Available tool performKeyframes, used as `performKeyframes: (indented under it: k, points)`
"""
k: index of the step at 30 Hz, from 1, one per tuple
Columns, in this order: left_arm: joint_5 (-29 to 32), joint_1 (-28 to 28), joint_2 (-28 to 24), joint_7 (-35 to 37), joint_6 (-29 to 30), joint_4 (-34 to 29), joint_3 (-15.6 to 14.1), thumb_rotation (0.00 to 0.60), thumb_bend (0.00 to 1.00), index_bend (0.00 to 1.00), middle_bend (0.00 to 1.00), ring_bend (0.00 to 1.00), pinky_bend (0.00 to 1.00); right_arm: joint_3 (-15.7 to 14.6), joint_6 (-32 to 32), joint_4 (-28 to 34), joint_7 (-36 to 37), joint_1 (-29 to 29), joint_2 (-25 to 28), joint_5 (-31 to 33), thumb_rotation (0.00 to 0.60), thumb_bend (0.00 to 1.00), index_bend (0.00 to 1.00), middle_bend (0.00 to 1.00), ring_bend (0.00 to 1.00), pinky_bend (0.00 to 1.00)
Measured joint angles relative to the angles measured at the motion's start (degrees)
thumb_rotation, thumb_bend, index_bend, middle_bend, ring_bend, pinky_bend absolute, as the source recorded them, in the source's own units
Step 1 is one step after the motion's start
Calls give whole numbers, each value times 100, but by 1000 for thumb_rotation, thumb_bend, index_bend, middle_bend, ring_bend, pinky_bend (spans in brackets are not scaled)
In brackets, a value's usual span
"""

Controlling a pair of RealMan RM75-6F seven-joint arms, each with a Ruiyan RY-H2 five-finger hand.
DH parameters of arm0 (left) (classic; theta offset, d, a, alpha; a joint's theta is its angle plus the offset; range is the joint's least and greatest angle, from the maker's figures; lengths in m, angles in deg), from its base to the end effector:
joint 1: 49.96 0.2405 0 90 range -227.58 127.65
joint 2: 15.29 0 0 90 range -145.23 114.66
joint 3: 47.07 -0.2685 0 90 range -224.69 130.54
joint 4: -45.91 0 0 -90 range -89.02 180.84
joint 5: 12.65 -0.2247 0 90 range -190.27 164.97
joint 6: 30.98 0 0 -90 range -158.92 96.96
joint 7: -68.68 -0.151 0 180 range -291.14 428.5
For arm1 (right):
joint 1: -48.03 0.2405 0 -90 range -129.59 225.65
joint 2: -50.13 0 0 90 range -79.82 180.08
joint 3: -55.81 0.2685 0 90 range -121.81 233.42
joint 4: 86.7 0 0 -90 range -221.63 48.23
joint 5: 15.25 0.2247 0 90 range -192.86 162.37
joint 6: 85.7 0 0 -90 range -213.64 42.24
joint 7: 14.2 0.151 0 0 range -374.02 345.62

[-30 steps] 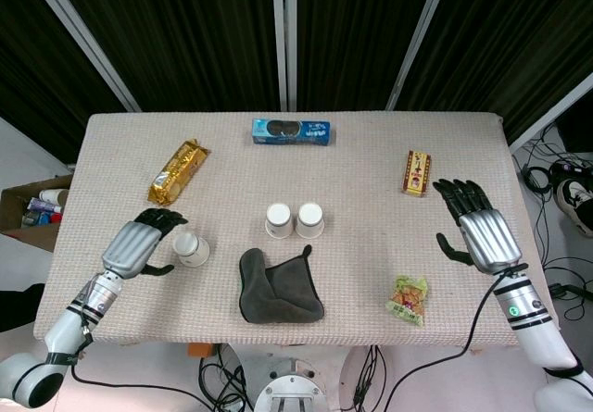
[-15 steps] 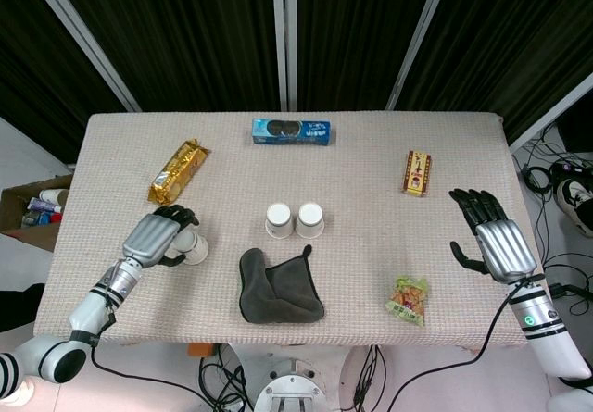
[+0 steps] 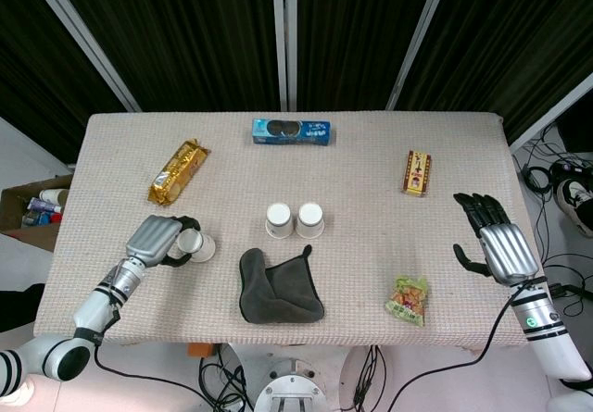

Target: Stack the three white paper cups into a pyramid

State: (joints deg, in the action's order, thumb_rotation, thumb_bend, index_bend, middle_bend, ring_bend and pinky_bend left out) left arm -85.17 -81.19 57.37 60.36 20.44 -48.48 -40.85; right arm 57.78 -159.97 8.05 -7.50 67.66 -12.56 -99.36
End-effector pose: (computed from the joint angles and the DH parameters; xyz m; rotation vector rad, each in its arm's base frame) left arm -0.2302 0.3111 0.0312 -1.8689 -1.1098 -0.8162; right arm -0.2798 -0.2629 0.1287 1.5840 -1.0087 1.0354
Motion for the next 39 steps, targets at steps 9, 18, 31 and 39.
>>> performKeyframes:
  k: [9, 18, 31, 39]
  points:
    - [-359, -147, -426, 434, 421, -582, 414, 600, 406, 460, 474, 420, 521, 95, -194, 1, 179, -138, 124, -62, 600, 353, 0, 99, 9, 0]
    - [112, -1180, -396, 149, -347, -895, 932, 600, 394, 439, 447, 346, 416, 128, -403, 161, 250, -348, 356, -127, 600, 352, 0, 100, 8, 0]
    - [2646, -3009, 259, -1380, -1106, -376, 1078, 600, 395, 432, 445, 326, 384, 138, -507, 141, 359, -546, 456, -154, 600, 353, 0, 100, 8, 0]
    - [4068, -3987, 519, -2169, -1054, -125, 794, 600, 394, 430, 435, 309, 364, 132, -506, 5, 498, -628, 422, -153, 600, 353, 0, 100, 8, 0]
